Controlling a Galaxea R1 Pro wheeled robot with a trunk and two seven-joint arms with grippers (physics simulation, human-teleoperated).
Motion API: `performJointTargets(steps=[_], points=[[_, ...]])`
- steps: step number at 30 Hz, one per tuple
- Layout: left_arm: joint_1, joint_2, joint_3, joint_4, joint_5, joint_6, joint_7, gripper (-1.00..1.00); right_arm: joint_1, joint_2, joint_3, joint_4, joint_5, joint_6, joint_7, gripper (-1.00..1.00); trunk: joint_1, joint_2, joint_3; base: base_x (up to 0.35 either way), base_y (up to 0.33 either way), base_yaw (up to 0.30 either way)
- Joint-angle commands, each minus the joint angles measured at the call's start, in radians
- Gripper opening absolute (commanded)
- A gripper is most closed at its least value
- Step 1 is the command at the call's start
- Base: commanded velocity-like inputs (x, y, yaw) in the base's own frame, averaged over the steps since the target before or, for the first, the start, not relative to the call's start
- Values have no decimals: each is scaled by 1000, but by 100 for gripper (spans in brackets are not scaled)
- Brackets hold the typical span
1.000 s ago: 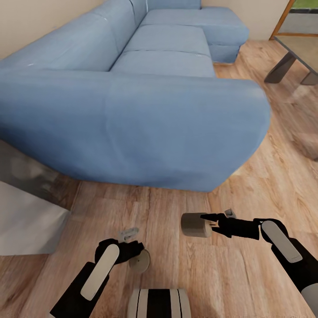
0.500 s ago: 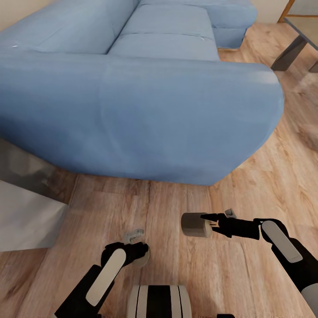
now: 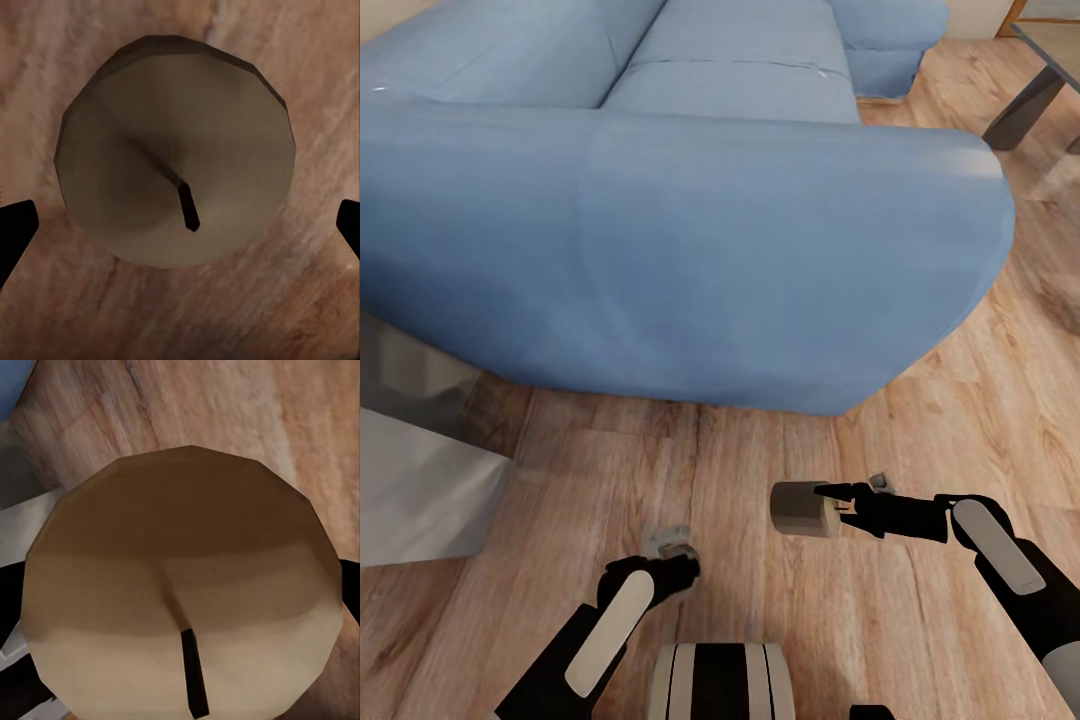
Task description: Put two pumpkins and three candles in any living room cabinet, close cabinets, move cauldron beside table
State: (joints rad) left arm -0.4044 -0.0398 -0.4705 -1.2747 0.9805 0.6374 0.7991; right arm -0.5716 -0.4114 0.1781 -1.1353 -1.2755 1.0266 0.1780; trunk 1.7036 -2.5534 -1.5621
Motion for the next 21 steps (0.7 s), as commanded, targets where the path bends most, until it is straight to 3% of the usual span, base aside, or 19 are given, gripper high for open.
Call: performJointTargets(steps=[1,7,12,17,21], points=[[-1,0,0,0,8,-4,9,100,-1,0,1,0,8,1,10,-100,0,0,-1,0,0,0],[-14,6,8,3,-44,-28,8,100,-1,0,1,1,8,1,9,-100,1,-1,-8,0,0,0],[-17,2,9,7,-61,-70,8,100,-1,0,1,0,8,1,9,-100,3,-2,-28,0,0,0],[-17,-3,8,19,-96,-92,8,100,-1,1,1,2,8,1,9,-100,3,-2,-28,0,0,0],[-17,-3,7,20,-102,-94,6,100,-1,2,2,2,8,0,9,-100,3,-2,-28,0,0,0]])
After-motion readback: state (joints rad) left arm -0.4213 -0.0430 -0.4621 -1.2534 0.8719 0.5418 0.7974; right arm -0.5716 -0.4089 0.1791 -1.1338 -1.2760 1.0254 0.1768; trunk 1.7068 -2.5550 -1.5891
